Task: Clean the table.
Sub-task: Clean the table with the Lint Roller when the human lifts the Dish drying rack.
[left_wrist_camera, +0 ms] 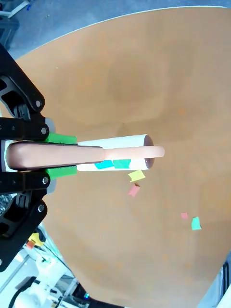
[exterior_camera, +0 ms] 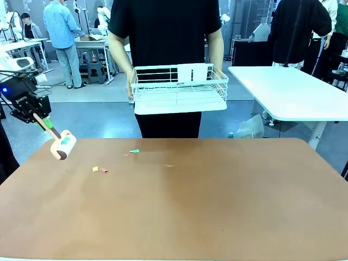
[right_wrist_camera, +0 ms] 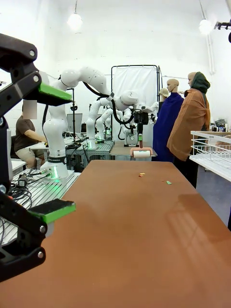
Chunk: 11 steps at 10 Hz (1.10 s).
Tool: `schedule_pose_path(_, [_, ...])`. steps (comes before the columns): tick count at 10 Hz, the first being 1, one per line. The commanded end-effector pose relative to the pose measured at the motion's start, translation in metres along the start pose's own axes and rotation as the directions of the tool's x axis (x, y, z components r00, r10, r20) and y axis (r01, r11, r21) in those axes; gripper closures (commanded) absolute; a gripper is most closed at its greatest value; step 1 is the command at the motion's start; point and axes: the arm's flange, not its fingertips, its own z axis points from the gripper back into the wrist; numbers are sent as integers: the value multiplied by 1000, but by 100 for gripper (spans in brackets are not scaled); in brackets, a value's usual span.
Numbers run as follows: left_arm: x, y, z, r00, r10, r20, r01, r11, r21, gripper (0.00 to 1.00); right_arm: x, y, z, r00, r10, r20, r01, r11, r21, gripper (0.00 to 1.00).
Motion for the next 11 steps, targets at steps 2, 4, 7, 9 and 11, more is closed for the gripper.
schedule_pose_path(2, [3,16,-30,1000,6,-24,-7,999,-45,79,0,4,0,1000,2,-1,-2,1000,4,0])
schedule_pose_path(4, [6,30,-44,998,47,-47,-50,996,-70,79,0,4,0,1000,2,-1,-2,1000,4,0])
schedule_pose_path(7, [8,35,-68,996,56,-70,-62,994,-86,79,0,4,0,1000,2,-1,-2,1000,4,0])
schedule_pose_path(9, [7,37,-77,995,45,-92,-54,994,-93,79,0,4,0,1000,2,-1,-2,1000,4,0])
schedule_pose_path(11, [2,35,-81,995,18,-95,-31,990,-134,79,0,4,0,1000,2,-1,-2,1000,4,0])
